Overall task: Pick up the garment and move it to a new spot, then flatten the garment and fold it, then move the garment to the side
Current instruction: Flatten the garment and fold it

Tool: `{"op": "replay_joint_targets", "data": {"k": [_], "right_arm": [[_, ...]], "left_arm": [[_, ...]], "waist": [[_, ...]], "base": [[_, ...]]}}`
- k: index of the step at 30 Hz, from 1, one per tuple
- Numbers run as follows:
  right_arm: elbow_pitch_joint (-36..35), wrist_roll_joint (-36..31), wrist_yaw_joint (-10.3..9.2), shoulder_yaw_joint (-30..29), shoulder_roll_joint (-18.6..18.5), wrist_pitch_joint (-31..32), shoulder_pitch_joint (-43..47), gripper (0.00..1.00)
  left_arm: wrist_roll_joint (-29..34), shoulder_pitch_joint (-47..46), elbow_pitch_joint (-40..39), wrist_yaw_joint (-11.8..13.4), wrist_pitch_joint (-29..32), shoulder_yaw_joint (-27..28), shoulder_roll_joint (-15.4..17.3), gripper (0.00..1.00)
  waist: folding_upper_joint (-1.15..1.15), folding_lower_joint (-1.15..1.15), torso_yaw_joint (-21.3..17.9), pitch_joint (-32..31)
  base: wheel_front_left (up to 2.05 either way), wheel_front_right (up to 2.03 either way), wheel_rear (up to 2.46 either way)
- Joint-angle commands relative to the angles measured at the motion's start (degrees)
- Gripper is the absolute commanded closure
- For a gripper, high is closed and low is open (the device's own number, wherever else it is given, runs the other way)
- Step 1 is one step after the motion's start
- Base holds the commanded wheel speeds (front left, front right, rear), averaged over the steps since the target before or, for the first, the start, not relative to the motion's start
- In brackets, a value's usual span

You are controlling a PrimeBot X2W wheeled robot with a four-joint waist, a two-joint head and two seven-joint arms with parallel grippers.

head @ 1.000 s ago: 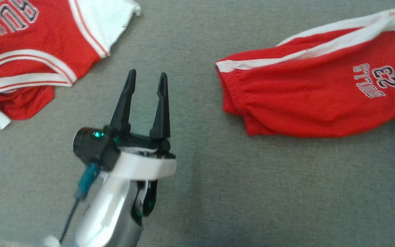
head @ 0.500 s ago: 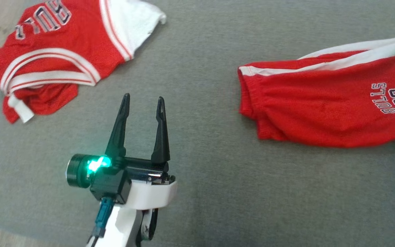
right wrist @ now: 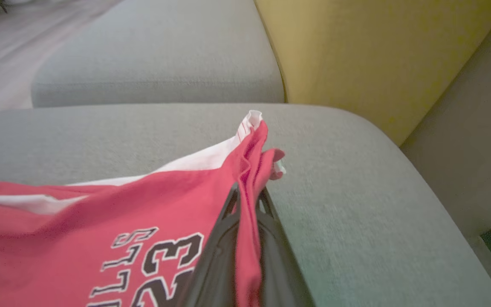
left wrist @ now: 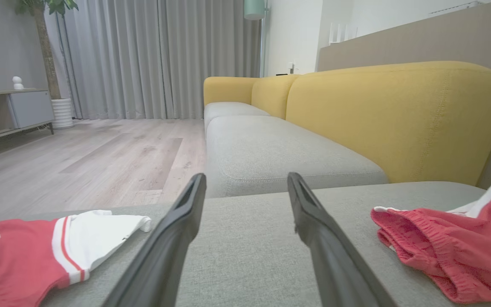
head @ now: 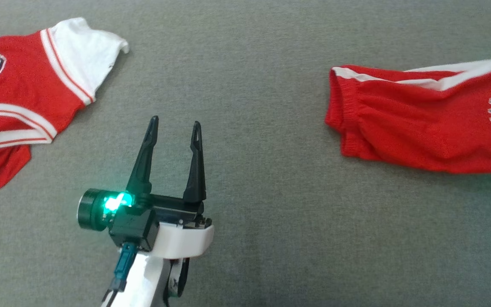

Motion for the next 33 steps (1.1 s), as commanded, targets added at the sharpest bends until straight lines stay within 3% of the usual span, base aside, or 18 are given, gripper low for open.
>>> {"op": "replay_joint_targets", "data": {"k": [1, 9, 11, 17, 18, 19, 25, 29, 33], "right_arm": [[-4.0, 0.03, -0.04, 0.4, -1.42, -1.24, 0.23, 1.0], [-24.27, -0.82, -0.04, 0.81, 1.56, 0.83, 4.02, 1.0], [-26.4, -1.45, -0.04, 0.72, 2.5, 1.38, 4.79, 1.0], [-34.16, -6.03, -0.04, 2.65, 11.35, 5.56, 9.84, 0.97], [-34.1, -6.51, -0.04, 3.06, 12.97, 5.95, 10.48, 0.54], [-33.71, -7.17, -0.04, 3.29, 14.54, 5.92, 10.97, 0.0], [-32.21, -8.58, -0.04, 1.51, 20.9, -1.97, 14.19, 0.0], [-32.71, -11.48, -0.04, -2.01, 20.69, -7.87, 18.58, 0.0], [-35.46, -14.66, -0.04, -5.51, 21.35, -9.5, 24.47, 0.0]], "left_arm": [[0.58, -0.69, -1.25, -0.29, -0.29, 2.22, 0.28, 0.0], [-0.49, 0.76, 0.28, -0.96, -0.29, 1.31, 0.28, 0.0], [-0.64, 0.86, 0.29, -0.97, -0.29, 1.22, 0.28, 0.0], [-1.1, 1.04, 0.32, -0.98, -0.29, 0.55, 0.28, 0.0], [-1.18, 0.98, 0.35, -0.99, -0.29, 0.38, 0.28, 0.0], [-1.21, 0.93, 0.42, -0.9, -0.29, 0.24, 0.28, 0.0], [-1.37, 1.71, 0.34, 0.41, -0.29, 0.1, 0.28, 0.0], [-1.01, 4.18, -0.84, 1.47, -0.29, 1.01, 0.28, 0.0], [-0.5, 8.12, -1.67, 1.71, -0.29, 2.31, 0.28, 0.0]], "waist": [[0.0, 0.0, -1.01, -0.62], [0.0, 0.0, 0.55, -3.46], [0.0, 0.0, 0.94, -3.61], [0.0, 0.0, 3.28, -3.37], [0.0, 0.0, 3.67, -3.33], [0.0, 0.0, 4.03, -3.39], [0.0, 0.0, 5.56, -5.6], [0.0, 0.0, 5.38, -8.24], [0.0, 0.0, 4.47, -11.23]], "base": [[0.0, 0.0, 0.0], [0.0, 0.0, 0.0], [0.0, 0.0, 0.0], [0.0, 0.0, 0.0], [0.0, 0.0, 0.0], [0.0, 0.0, 0.0], [0.0, 0.0, 0.0], [0.0, 0.0, 0.0], [0.0, 0.0, 0.0]]}}
